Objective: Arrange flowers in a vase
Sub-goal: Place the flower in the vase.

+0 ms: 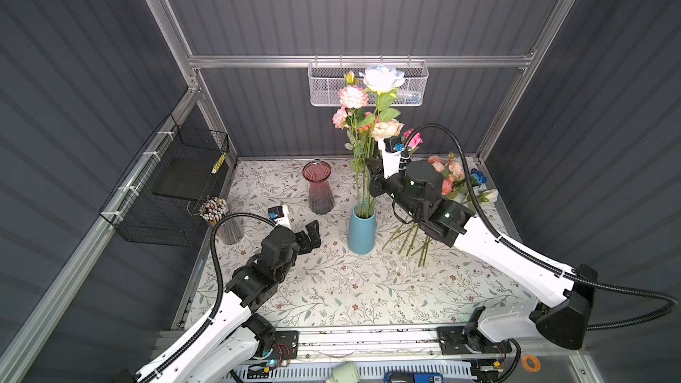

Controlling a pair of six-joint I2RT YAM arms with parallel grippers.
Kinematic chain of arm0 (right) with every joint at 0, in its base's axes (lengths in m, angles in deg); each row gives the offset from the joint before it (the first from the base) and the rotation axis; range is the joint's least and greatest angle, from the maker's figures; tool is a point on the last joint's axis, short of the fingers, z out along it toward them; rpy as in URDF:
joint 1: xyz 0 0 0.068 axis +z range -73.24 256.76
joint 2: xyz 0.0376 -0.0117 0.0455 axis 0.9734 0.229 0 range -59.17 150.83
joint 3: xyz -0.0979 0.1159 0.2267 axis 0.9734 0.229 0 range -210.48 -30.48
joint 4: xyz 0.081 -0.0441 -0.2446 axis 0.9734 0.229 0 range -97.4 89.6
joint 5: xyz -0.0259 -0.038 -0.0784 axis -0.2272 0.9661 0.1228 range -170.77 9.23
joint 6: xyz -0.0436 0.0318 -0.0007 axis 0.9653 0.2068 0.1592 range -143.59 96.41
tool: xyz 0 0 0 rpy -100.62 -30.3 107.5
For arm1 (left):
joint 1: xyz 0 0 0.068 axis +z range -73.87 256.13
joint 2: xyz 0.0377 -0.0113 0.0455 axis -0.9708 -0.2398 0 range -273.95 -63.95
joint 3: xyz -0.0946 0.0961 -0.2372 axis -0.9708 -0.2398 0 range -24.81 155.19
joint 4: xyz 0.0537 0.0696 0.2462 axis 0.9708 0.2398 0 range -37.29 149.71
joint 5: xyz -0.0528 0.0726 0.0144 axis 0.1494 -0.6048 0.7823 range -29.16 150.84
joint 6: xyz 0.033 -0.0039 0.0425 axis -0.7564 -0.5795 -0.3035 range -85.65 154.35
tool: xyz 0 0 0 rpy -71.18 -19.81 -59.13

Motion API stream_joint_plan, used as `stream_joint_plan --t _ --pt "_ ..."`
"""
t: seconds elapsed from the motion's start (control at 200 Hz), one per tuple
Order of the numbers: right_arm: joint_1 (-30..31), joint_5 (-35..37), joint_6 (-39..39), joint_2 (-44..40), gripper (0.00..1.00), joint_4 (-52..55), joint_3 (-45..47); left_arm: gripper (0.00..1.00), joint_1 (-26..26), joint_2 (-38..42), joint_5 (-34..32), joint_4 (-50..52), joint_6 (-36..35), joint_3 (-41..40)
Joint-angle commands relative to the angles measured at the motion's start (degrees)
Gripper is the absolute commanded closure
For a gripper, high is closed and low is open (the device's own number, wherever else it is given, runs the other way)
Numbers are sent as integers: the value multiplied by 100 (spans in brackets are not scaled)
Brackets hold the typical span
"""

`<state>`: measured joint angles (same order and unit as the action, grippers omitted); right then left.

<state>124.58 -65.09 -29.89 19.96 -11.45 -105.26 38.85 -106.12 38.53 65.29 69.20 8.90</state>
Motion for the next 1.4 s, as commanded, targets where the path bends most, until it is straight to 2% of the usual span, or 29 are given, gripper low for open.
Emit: stream_joint_plan --t 0.0,0.285,0.795,1.111,1.256,1.396 --pt "66 17 -239 -163 89 -397 168 1 28 -22 42 -177 -47 -65" --pt "210 207 -209 -216 83 -465 559 1 32 -201 129 -212 -90 27" --pt "489 377 -249 -656 80 -345 701 1 28 -605 342 -230 -159 322" --pt "881 553 -297 -835 70 386 266 1 29 -1170 681 -405 -429 630" --pt "983 743 -548 -915 66 1063 5 1 33 -1584 494 -329 -275 687" --pt "1010 1040 -691 -1040 63 1668 -182 1 28 -1887 680 -602 -239 542"
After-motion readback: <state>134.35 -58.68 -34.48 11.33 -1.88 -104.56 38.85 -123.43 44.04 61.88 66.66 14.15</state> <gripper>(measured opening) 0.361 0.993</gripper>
